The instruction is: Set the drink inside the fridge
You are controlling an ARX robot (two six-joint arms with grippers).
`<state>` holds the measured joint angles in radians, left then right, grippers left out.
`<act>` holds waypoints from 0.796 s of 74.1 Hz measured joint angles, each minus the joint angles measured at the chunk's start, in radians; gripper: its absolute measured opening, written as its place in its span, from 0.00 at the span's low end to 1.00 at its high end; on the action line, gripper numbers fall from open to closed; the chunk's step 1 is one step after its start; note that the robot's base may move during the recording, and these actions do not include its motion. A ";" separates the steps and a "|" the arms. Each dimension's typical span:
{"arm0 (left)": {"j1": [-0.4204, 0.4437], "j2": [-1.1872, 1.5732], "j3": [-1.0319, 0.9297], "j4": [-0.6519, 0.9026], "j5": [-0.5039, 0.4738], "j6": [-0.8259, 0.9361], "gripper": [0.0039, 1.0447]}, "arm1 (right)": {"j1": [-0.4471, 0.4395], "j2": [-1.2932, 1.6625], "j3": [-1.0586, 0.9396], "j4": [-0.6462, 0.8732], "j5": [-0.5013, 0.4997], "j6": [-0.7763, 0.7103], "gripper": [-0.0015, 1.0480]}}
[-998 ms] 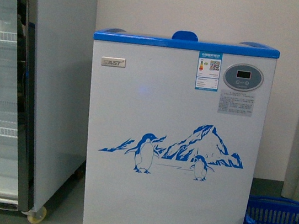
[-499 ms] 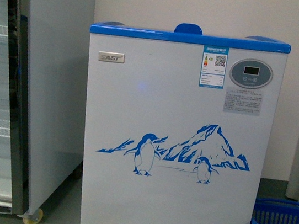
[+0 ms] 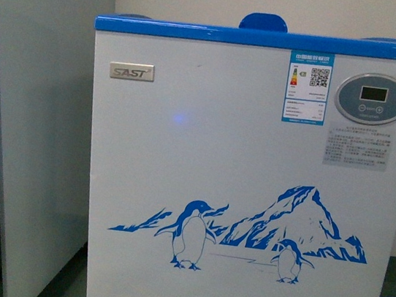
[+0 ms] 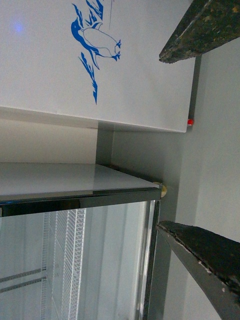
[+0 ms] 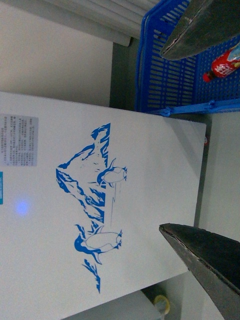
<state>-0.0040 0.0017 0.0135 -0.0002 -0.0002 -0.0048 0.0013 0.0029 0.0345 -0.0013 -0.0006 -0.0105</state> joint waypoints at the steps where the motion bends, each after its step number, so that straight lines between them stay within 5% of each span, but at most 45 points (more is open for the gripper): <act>1: 0.000 0.000 0.000 0.000 0.000 0.000 0.92 | 0.000 0.000 0.000 0.000 0.000 0.000 0.93; 59: 0.000 0.000 0.000 0.000 0.000 0.000 0.92 | 0.000 0.000 0.000 0.000 -0.001 0.000 0.93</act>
<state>-0.0044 0.0021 0.0135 -0.0002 -0.0002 -0.0044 0.0013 0.0029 0.0341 -0.0013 -0.0013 -0.0105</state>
